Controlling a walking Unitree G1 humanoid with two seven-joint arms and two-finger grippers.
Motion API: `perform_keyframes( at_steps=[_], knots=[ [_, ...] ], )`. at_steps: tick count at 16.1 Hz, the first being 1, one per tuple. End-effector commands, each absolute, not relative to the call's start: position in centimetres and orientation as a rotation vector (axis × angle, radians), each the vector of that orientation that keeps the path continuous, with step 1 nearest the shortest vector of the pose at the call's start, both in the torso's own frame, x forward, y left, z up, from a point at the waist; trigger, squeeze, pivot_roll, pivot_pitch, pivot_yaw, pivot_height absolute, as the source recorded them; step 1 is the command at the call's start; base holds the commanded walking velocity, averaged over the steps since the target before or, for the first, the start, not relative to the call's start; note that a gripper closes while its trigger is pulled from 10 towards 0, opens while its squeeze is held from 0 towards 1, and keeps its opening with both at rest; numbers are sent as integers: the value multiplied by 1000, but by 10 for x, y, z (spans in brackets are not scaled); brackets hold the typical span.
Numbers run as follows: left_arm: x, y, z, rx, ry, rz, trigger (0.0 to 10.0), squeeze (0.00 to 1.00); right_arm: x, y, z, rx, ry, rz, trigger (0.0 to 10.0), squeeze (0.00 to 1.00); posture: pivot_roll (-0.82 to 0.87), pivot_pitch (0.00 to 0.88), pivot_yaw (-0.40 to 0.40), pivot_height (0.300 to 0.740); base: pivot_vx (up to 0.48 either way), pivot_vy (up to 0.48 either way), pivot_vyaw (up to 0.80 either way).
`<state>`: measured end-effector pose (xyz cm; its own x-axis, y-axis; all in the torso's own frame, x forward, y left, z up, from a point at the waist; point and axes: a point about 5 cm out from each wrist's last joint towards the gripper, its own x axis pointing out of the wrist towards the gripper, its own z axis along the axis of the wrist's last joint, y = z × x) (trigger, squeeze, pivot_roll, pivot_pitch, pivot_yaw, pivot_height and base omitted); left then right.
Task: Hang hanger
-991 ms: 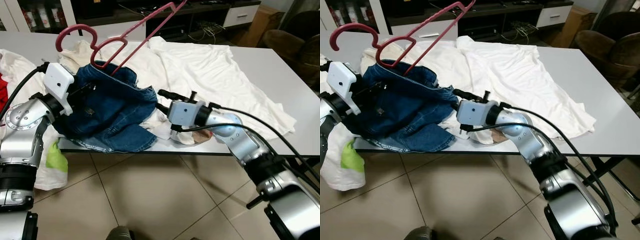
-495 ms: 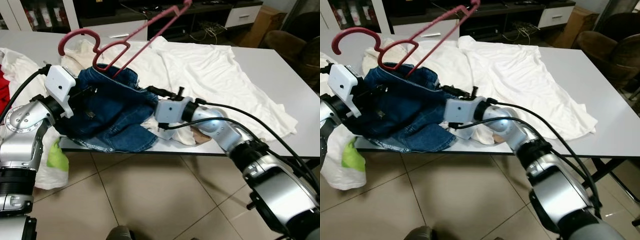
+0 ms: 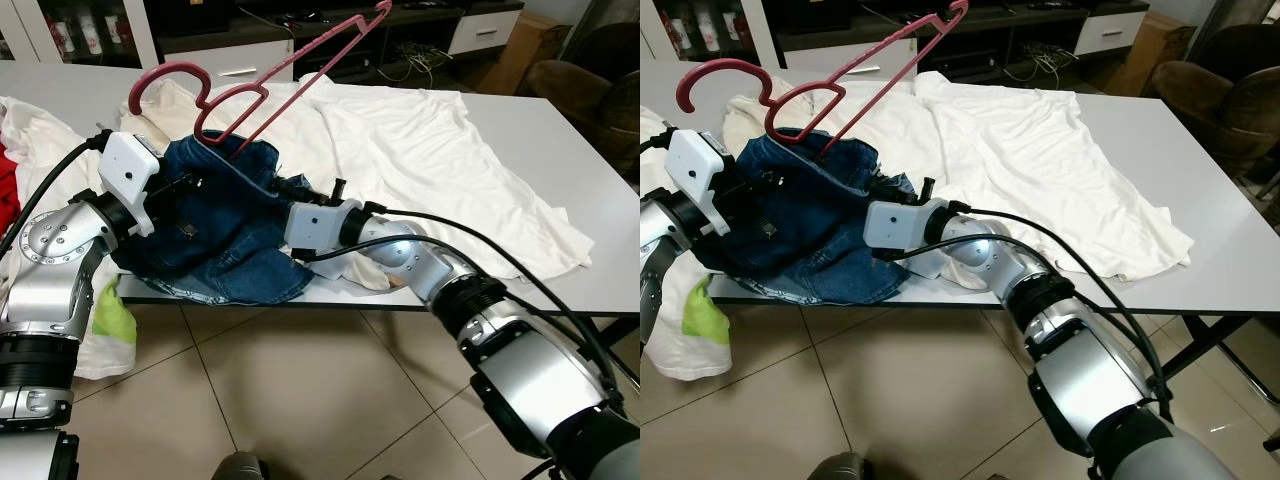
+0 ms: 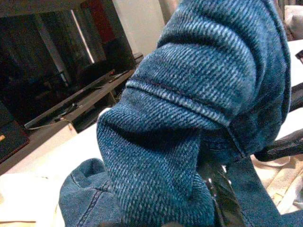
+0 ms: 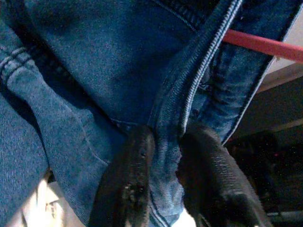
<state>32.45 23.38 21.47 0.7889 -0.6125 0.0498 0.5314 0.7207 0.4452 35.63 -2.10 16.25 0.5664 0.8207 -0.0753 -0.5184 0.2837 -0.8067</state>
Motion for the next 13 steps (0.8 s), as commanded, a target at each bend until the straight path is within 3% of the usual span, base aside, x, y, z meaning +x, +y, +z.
perform_keyframes(
  at_steps=[1,6,13],
  knots=[
    [326,228,223,448,-226,-658,0,0,363,-28,168,-866,-374,863,0,0,171,0,-56,740,0,0,0],
    [325,230,223,456,-226,-650,0,0,372,-54,165,-845,-348,704,0,0,170,0,-57,740,0,0,0],
    [328,226,224,477,-213,-665,0,0,389,-103,197,-851,-472,237,0,0,149,0,-48,740,0,0,0]
  ],
)
